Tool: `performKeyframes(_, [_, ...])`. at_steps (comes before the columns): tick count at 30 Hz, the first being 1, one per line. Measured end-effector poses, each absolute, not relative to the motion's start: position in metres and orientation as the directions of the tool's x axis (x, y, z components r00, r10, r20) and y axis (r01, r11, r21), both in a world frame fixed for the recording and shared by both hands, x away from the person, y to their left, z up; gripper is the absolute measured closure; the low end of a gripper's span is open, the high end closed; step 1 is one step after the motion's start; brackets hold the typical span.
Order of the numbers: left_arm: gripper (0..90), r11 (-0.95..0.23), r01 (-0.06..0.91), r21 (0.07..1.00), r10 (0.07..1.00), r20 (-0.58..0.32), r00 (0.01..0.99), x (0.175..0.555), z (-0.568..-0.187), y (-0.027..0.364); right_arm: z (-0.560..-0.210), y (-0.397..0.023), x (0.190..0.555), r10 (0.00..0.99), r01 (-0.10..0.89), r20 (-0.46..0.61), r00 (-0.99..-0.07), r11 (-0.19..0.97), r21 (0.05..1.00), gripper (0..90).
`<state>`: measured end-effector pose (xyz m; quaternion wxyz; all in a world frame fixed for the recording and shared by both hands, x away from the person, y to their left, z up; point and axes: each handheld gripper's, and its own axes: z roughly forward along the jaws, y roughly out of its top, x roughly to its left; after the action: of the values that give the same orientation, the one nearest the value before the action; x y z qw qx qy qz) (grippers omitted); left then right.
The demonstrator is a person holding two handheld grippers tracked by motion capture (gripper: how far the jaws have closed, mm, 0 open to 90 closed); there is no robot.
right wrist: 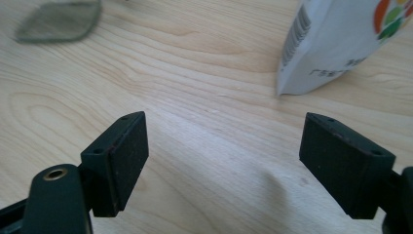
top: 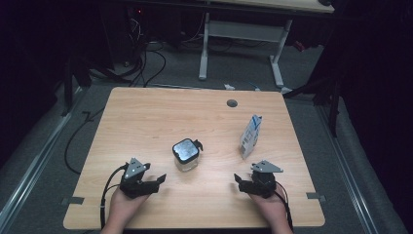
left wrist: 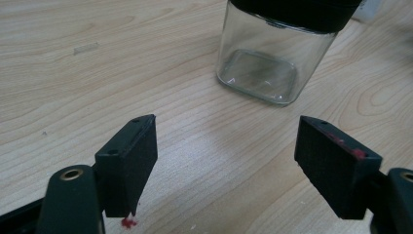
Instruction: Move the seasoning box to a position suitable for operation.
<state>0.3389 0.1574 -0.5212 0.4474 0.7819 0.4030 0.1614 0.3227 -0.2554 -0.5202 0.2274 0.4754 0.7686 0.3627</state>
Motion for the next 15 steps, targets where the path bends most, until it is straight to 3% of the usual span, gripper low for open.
performKeyframes(9, [28.2,-0.259,0.485,0.835,0.775,-0.120,0.621,0.336,-0.522,0.168,-0.522,-0.257,0.322,0.890,0.553,0.050,-0.452,0.236,0.799,29.6])
performKeyframes(11, [29.7,-0.250,0.481,0.840,0.783,-0.117,0.611,0.335,-0.521,0.174,-0.521,-0.257,0.320,0.898,0.531,0.026,-0.440,0.236,0.814,38.3])
performKeyframes(15, [31.5,-0.242,0.471,0.848,0.792,-0.108,0.601,0.335,-0.520,0.179,-0.520,-0.258,0.319,0.891,0.527,0.069,-0.449,0.202,0.826,39.6])
